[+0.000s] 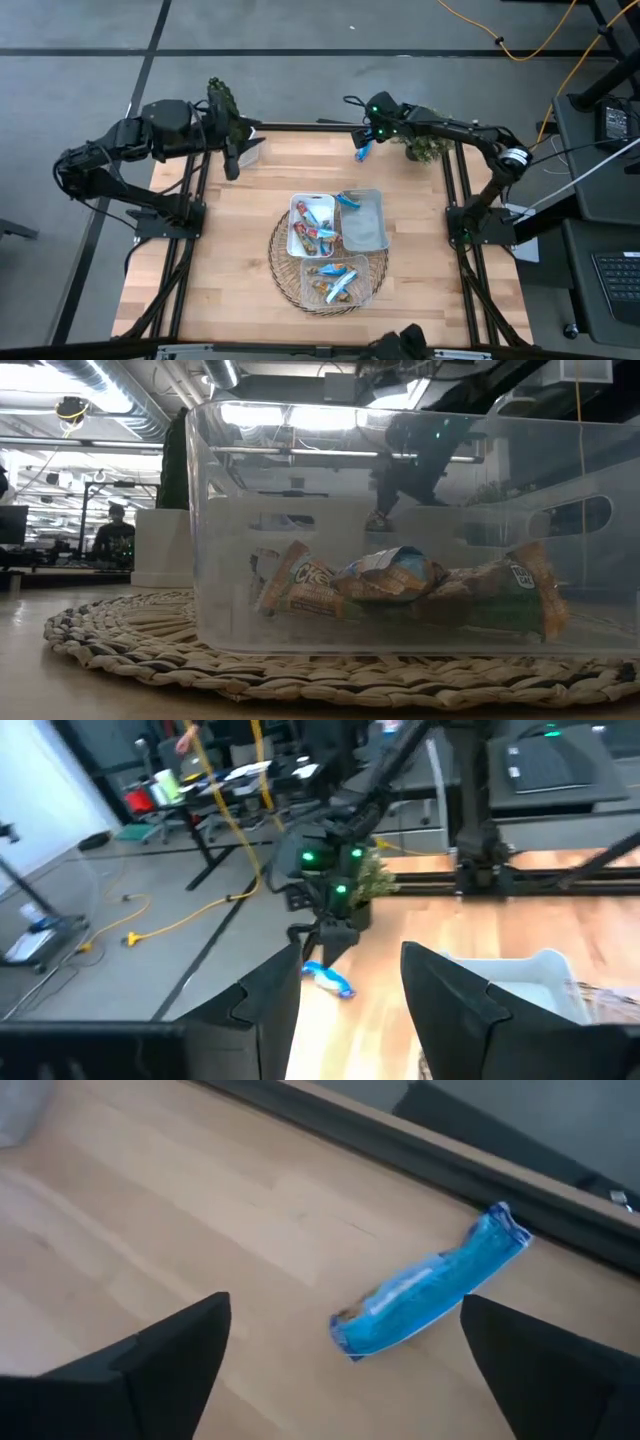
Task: Pick and place Granola Bars by type
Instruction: Put the blue granola bar into the gray bin
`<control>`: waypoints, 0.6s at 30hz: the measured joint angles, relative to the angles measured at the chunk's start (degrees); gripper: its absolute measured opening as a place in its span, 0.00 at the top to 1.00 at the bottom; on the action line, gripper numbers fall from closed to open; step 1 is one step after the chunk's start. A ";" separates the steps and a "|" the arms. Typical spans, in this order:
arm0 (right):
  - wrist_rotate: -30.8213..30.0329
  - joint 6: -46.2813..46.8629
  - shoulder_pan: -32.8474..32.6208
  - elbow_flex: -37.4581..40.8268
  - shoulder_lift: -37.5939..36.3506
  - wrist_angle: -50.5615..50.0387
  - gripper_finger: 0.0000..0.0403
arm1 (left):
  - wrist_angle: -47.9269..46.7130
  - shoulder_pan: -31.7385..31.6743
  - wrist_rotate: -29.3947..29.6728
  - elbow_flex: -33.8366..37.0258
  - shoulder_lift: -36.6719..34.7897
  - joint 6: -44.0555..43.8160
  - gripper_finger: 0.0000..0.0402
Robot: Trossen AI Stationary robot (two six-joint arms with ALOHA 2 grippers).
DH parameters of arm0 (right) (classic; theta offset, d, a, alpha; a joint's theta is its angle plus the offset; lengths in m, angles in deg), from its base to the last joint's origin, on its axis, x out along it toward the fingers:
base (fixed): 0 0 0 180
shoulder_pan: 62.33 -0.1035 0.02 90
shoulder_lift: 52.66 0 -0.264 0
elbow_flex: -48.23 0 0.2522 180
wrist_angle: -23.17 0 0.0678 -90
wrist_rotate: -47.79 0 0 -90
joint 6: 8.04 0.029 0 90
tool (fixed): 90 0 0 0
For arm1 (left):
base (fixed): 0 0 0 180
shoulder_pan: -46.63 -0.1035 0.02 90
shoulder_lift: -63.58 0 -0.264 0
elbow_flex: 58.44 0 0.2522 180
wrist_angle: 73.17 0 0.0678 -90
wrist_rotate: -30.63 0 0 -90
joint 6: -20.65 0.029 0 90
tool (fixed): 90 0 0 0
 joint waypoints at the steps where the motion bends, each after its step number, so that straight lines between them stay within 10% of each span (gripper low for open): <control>1: -0.03 0.29 0.41 0.00 0.86 0.05 0.01 | 0.04 -0.60 0.00 0.00 0.07 -0.37 0.59; 18: -5.68 9.38 1.63 0.02 11.74 4.46 0.06 | -0.07 -3.74 -1.00 -0.02 0.20 -3.58 0.59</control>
